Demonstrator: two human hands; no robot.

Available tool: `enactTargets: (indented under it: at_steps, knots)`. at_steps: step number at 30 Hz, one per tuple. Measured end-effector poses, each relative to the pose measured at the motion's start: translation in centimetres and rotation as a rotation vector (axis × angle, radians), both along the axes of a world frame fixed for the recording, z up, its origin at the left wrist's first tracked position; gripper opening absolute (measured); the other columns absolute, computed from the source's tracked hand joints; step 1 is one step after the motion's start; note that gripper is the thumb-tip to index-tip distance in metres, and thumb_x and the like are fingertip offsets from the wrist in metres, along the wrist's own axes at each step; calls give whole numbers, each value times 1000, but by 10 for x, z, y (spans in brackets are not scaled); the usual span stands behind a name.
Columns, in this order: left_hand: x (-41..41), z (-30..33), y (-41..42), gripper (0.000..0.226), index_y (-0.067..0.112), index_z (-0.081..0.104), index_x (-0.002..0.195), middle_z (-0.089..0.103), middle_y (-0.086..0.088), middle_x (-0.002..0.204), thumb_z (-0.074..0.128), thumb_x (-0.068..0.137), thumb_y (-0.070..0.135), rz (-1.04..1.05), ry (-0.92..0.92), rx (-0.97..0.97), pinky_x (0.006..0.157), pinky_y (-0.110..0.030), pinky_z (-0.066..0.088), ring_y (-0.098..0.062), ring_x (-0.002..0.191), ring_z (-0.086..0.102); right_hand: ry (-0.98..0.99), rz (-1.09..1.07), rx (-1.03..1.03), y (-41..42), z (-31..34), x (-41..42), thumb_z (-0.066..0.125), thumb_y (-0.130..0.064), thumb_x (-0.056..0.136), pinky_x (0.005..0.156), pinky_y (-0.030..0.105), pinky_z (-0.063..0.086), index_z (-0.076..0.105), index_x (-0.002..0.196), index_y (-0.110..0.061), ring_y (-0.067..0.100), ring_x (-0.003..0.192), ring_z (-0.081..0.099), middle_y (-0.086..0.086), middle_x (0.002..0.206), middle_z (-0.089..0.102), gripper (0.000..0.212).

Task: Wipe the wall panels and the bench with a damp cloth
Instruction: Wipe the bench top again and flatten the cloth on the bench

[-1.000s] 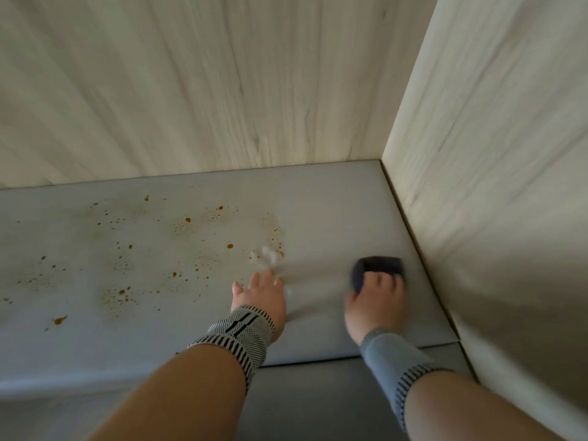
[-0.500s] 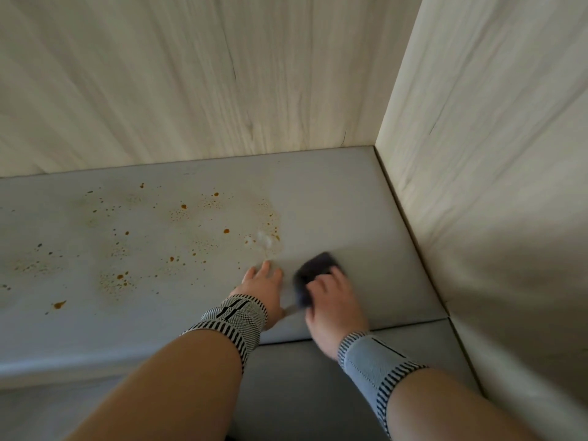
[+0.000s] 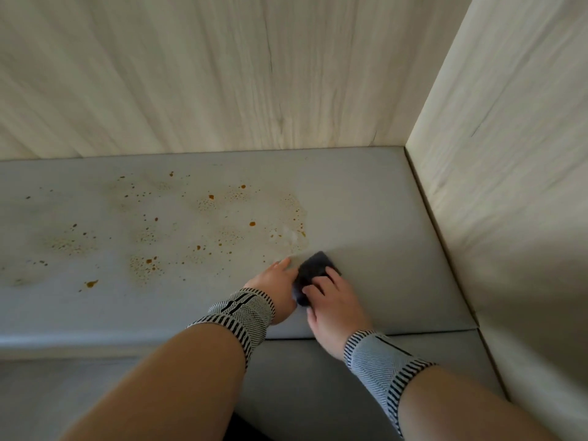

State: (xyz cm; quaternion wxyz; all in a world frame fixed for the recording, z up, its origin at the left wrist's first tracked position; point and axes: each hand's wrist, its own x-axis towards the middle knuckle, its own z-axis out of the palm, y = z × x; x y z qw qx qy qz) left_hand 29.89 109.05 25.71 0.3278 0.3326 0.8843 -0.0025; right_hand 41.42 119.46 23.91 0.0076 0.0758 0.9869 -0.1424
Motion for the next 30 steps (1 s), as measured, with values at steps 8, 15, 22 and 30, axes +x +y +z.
enactTargets:
  at_steps: [8, 15, 22, 30]
  knots:
    - [-34, -6, -78, 118, 13, 9, 156, 4, -9, 163, 75, 72, 63, 237, 92, -248, 118, -49, 29, -29, 149, 15, -190, -394, 61, 10, 3, -31, 38, -35, 100, 112, 39, 30, 46, 133, -23, 29, 132, 31, 5, 138, 43, 36]
    - [-37, -8, -83, 127, 9, -11, 156, -15, -13, 164, 74, 76, 59, 180, 31, -236, 124, -41, 11, -32, 152, -4, -148, 35, 140, 25, -1, -47, 36, -35, 101, 116, 37, 23, 51, 132, -21, 25, 139, 27, 2, 141, 44, 38]
    - [-39, -13, -83, 129, 9, -13, 156, -17, -11, 163, 74, 76, 60, 170, 14, -222, 124, -41, 10, -32, 152, -6, -91, -72, 23, -29, -6, -57, 38, -21, 100, 121, 43, 9, 46, 136, -16, 26, 146, 13, 1, 146, 40, 37]
    - [-41, -19, -88, 130, 15, -13, 156, -18, -5, 164, 75, 73, 63, 193, 0, -191, 122, -46, 19, -28, 152, -7, -56, -257, 119, 9, -14, -74, 37, -21, 101, 118, 42, 17, 47, 134, -17, 27, 144, 21, 4, 146, 43, 34]
